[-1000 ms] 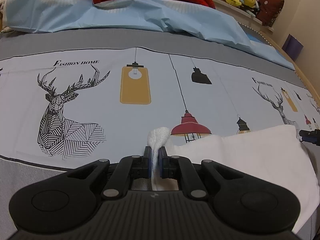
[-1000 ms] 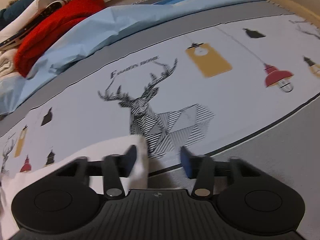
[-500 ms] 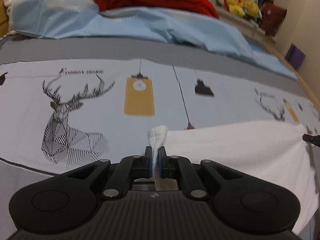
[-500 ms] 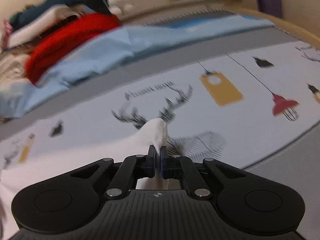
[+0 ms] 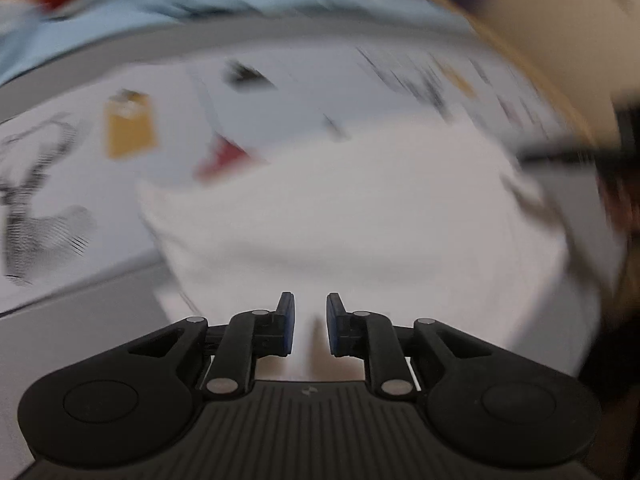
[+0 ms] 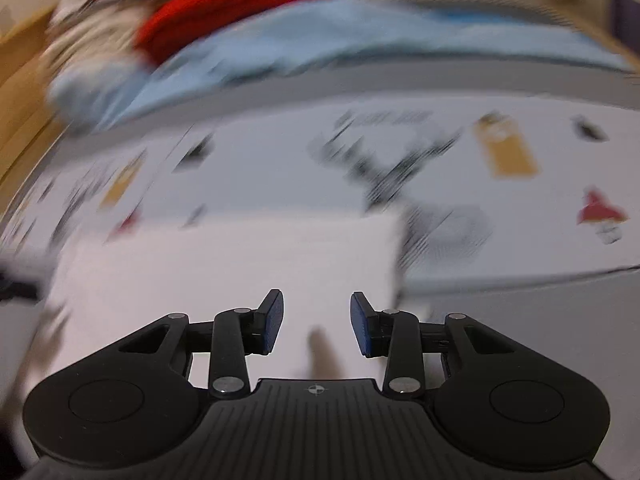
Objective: Fold small clothes
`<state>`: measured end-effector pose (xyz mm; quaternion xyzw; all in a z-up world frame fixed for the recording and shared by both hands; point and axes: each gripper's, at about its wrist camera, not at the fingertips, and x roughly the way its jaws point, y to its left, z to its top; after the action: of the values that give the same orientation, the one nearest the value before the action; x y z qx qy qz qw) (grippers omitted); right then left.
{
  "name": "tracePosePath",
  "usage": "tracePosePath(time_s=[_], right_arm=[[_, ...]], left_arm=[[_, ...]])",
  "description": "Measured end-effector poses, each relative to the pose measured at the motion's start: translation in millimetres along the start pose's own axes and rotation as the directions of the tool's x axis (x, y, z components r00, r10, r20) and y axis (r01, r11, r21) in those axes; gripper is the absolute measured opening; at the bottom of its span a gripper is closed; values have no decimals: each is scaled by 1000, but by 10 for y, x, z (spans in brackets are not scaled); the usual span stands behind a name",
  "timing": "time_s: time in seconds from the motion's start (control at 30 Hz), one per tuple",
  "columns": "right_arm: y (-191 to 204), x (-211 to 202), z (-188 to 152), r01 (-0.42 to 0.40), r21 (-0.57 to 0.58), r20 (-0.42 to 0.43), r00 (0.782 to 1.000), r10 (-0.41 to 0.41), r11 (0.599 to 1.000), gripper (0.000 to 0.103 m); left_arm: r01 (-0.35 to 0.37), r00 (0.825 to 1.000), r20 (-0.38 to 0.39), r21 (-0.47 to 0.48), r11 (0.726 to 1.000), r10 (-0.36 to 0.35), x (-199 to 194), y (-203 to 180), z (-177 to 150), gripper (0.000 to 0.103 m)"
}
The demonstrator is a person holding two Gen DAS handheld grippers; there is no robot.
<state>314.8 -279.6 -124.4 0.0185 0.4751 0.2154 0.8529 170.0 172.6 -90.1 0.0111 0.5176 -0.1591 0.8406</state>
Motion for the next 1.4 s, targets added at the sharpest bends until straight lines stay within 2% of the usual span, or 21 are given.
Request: tracePosePath(time_s=[0.07, 0.13, 0.2, 0.27, 0.37, 0.43, 0.47, 0.5, 0.57, 0.6, 0.67, 0.77, 0.87, 0.9, 1.0, 1.1, 1.17, 1.2, 1.23, 1.3, 1.4], right_arm=[[108, -32, -216, -17, -103, -87, 996, 8, 995, 43], [165, -29, -473, -16, -190, -189, 982, -20, 982, 44], [155, -16, -708, 1, -253, -264, 962, -70, 967, 44], [187, -140, -821, 1, -301, -249, 965, -80, 954, 44], [152, -324, -817, 17, -226, -230, 971, -71, 974, 43], [115, -346, -852, 36, -209, -246, 965, -88, 977, 43], [99, -324, -902, 58, -224, -271, 955, -120, 973, 43], [87, -275, -978, 95, -256, -306, 936, -174, 962, 43], [85, -196, -1120, 167, -334, -355, 889, -288, 928, 43], [105, -232, -1116, 175, -346, -339, 893, -297, 922, 43], [185, -407, -1035, 210, -332, -251, 920, -301, 920, 43], [406, -751, -862, 298, -294, -48, 944, -325, 908, 44], [675, -1047, -763, 366, -212, 139, 929, -343, 906, 49], [780, -1130, -747, 368, -167, 187, 923, -337, 915, 50], [1016, -1215, -709, 322, -67, 272, 917, -293, 944, 50], [1344, -1133, -779, 274, -20, 310, 916, -255, 961, 49], [1600, -1024, -866, 248, -28, 310, 923, -227, 968, 23], [1731, -913, -888, 228, -45, 305, 930, -204, 973, 18], [1872, -858, -936, 207, -63, 301, 936, -179, 976, 13], [2146, -724, -1001, 172, -108, 292, 947, -134, 979, 13], [2600, -508, -1111, 99, -221, 253, 967, -41, 970, 13]], left_arm=[[7, 994, -111, 73, 997, 1, 124, -109, -228, 18], [-30, 968, -241, 163, 986, 70, 266, -181, -523, 18], [-39, 970, -225, 234, 971, 93, 200, -260, -687, 18], [-51, 971, -219, 180, 982, 90, 110, -237, -705, 18], [-55, 980, -180, 131, 990, 78, -6, -229, -764, 18], [-60, 964, -250, 118, 991, 88, 78, -212, -854, 18], [-78, 954, -276, 150, 986, 117, 127, -248, -921, 18], [-98, 955, -255, 216, 972, 153, 114, -343, -963, 18], [-144, 951, -234, 239, 960, 201, 73, -437, -941, 18], [-173, 953, -206, 227, 958, 221, 7, -479, -914, 18], [-224, 961, -115, 211, 952, 252, -187, -552, -839, 24], [-264, 965, 25, 106, 959, 263, -562, -581, -704, 37], [-291, 940, 160, -83, 953, 301, -1078, -484, -586, 42], [-280, 932, 197, -137, 950, 303, -1234, -460, -476, 44], [-261, 903, 288, -219, 940, 318, -1734, -529, -560, 59], [-275, 867, 345, -269, 923, 359, -1976, -478, -669, 62], [-276, 851, 352, -332, 902, 390, -1999, -416, -815, 62], [-276, 864, 302, -383, 882, 402, -1955, -327, -832, 62], [-282, 862, 292, -401, 872, 414, -1930, -281, -822, 62], [-325, 835, 307, -393, 860, 457, -1961, -299, -823, 62], [-323, 835, 300, -411, 853, 461, -1974, -242, -834, 62]])
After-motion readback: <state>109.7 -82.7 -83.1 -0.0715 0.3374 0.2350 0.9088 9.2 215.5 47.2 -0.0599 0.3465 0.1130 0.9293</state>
